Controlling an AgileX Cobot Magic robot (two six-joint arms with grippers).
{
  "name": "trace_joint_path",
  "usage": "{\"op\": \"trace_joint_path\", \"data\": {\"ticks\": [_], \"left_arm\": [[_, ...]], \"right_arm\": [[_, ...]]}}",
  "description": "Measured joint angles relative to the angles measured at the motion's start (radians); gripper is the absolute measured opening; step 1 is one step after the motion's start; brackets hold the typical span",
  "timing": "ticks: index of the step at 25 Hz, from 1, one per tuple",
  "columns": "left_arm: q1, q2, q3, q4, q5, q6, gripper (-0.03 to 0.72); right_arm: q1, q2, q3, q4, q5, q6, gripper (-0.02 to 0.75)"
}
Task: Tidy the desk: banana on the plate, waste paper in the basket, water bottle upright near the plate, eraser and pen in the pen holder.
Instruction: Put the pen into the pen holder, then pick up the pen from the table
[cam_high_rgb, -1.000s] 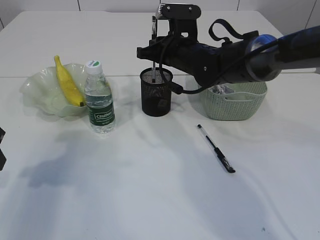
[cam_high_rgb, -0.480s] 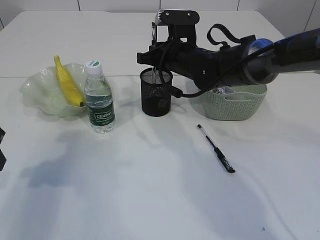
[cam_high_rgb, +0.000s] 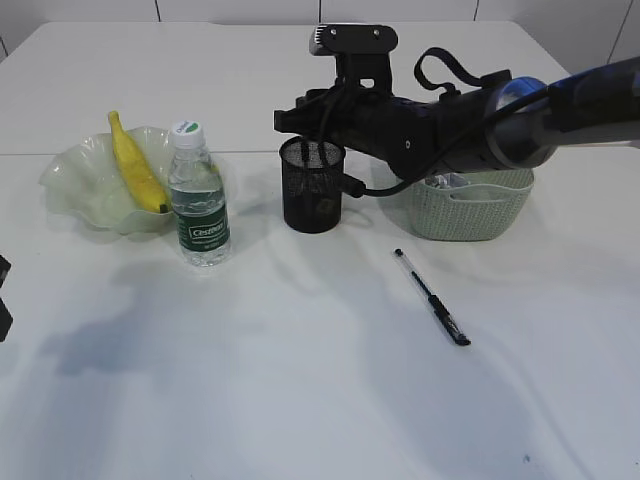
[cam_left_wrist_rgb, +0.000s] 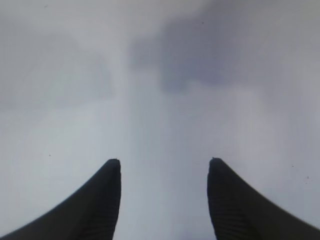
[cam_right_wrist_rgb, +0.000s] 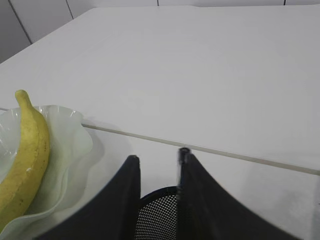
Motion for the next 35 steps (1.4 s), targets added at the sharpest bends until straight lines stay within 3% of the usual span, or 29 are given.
{"op": "trace_joint_path", "data": {"ticks": [4, 14, 24, 35], "left_arm": [[0.0, 0.0, 0.0, 0.0, 0.0, 0.0, 0.391], [0.0, 0.0, 0.0, 0.0, 0.005, 0.0, 0.391], [0.0, 0.0, 0.0, 0.048, 0.007, 0.0, 0.391], [0.0, 0.0, 0.0, 0.049, 0.007, 0.0, 0.39]], "right_arm": [[0.0, 0.0, 0.0, 0.0, 0.0, 0.0, 0.241], [0.0, -0.067, 0.0, 0.0, 0.108, -0.002, 0.251], [0.0, -0.295, 0.0, -0.021, 0.618, -0.005, 0.251], [0.0, -0.377, -0.047, -0.166, 1.287, -0.005, 0.251]]}}
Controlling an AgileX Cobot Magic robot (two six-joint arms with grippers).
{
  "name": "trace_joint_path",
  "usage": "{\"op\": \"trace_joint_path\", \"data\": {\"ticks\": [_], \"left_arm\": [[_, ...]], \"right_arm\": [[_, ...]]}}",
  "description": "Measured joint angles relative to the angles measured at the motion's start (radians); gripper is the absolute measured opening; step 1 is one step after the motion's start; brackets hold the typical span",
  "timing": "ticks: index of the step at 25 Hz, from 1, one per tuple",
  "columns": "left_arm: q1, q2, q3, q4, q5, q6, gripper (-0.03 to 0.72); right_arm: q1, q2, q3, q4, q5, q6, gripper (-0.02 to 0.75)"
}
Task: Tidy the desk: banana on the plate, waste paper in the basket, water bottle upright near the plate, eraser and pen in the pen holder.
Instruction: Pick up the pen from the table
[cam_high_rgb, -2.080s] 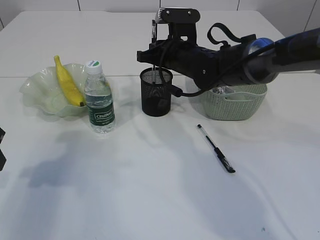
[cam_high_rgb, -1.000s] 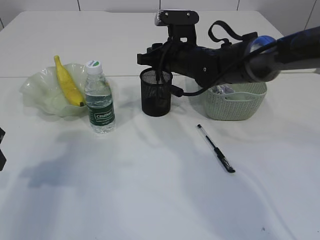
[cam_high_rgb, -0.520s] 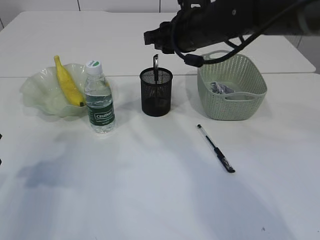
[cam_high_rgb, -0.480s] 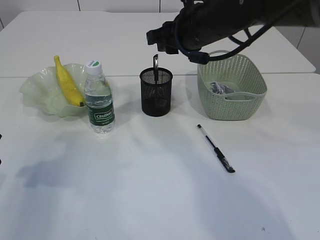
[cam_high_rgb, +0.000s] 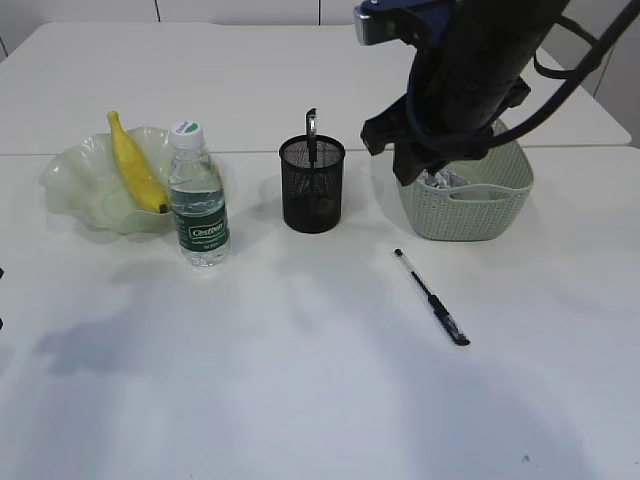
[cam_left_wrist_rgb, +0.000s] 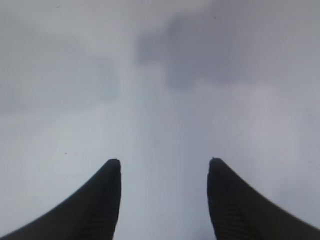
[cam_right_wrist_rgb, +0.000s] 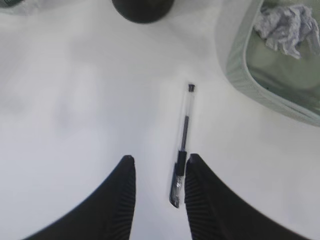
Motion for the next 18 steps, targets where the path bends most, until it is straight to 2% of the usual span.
{"op": "trace_joint_path", "data": {"ticks": [4, 8, 12, 18], "left_arm": [[0.0, 0.0, 0.0, 0.0, 0.0, 0.0, 0.391], [0.0, 0.0, 0.0, 0.0, 0.001, 0.0, 0.39], [0.0, 0.0, 0.0, 0.0, 0.01, 0.0, 0.39], [0.0, 0.0, 0.0, -0.004, 0.012, 0.0, 0.384]], "right_arm": [[-0.012, 0.005, 0.0, -0.045, 0.083, -0.011, 0.252], [-0.054, 0.04, 0.028, -0.009, 0.103, -0.044, 0.254], [-0.092, 0.058, 0.13, 0.024, 0.083, -0.061, 0.254], [-0.101, 0.086, 0.275, 0.035, -0.023, -0.069, 0.254]]}}
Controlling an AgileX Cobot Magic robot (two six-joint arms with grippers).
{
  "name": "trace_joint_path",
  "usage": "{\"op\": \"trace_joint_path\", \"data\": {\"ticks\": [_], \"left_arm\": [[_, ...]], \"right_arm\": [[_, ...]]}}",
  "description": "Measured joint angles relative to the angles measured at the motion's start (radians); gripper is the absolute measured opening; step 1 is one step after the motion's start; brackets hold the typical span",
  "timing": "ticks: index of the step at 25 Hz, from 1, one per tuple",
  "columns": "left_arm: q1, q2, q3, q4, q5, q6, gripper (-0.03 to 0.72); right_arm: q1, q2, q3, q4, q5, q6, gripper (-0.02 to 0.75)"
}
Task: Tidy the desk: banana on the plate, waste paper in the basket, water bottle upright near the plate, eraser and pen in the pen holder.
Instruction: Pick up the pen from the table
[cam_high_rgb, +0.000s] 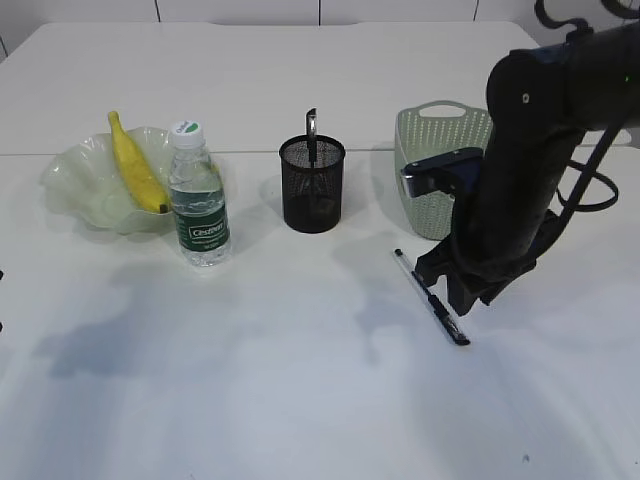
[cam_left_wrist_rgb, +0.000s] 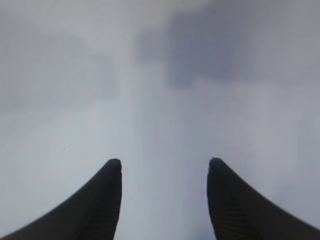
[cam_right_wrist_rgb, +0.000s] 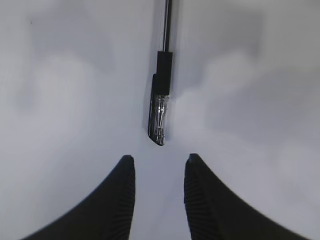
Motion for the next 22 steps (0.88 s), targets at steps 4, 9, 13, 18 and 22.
{"op": "trace_joint_path", "data": {"ticks": [4, 9, 13, 18, 22], "left_arm": [[0.0, 0.0, 0.0, -0.002, 0.0, 0.0, 0.381], [0.0, 0.0, 0.0, -0.004, 0.0, 0.0, 0.377], [0.0, 0.0, 0.0, -0.004, 0.0, 0.0, 0.372], [0.0, 0.0, 0.0, -0.006, -0.002, 0.0, 0.37], [0.0, 0.0, 0.0, -0.008, -0.005, 0.0, 0.361]], "right_arm": [[0.0, 0.041, 0.009, 0.004, -0.056, -0.001, 0.253], [0.0, 0.083, 0.009, 0.004, -0.095, -0.001, 0.258], [0.0, 0.118, 0.009, 0.004, -0.105, -0.001, 0.314], [-0.003, 0.139, 0.009, 0.004, -0.128, 0.001, 0.335], [-0.014, 0.168, 0.009, 0.007, -0.128, 0.001, 0.337]]}}
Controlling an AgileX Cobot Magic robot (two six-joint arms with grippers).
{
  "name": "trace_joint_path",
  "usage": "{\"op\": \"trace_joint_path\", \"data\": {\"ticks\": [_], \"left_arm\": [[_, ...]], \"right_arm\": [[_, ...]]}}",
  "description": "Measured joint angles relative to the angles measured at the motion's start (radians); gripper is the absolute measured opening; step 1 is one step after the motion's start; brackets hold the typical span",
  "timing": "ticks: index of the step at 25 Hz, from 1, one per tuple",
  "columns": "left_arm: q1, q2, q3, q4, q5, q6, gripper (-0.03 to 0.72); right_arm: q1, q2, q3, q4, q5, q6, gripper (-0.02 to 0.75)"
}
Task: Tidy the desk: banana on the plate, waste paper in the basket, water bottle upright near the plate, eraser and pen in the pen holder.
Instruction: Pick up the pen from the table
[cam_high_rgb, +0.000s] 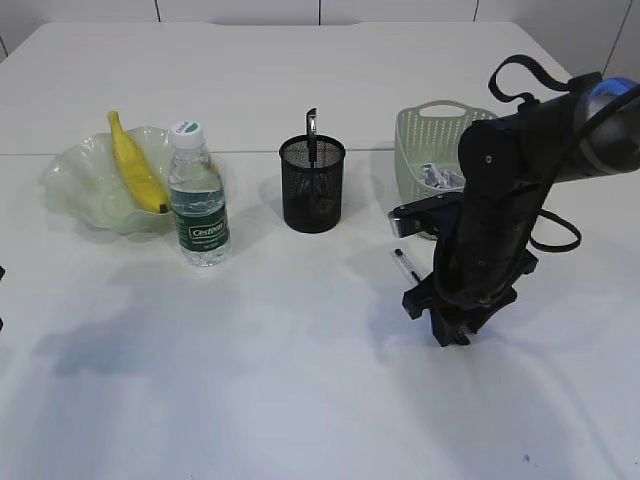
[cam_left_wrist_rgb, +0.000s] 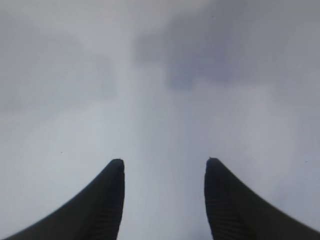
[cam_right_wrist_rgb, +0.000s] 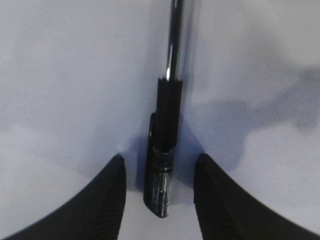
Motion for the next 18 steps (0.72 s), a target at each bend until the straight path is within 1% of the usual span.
{"op": "trace_joint_path", "data": {"ticks": [6, 9, 12, 15, 18], "left_arm": [[0.0, 0.0, 0.0, -0.002, -0.019, 0.0, 0.358], [0.0, 0.0, 0.0, -0.002, -0.027, 0.0, 0.358], [0.0, 0.0, 0.0, -0.002, -0.034, 0.0, 0.358], [0.0, 0.0, 0.0, -0.002, -0.043, 0.0, 0.358], [0.0, 0.0, 0.0, -0.002, -0.045, 0.0, 0.358]], "right_arm": [[-0.002, 0.002, 0.0, 0.006, -0.002, 0.0, 0.336], [-0.002, 0.002, 0.0, 0.014, -0.002, 0.002, 0.314], [-0.002, 0.004, 0.0, 0.024, -0.002, 0.002, 0.233], [-0.002, 0.004, 0.0, 0.029, -0.002, 0.002, 0.123], [-0.002, 0.004, 0.0, 0.029, 0.001, -0.008, 0.081]]}}
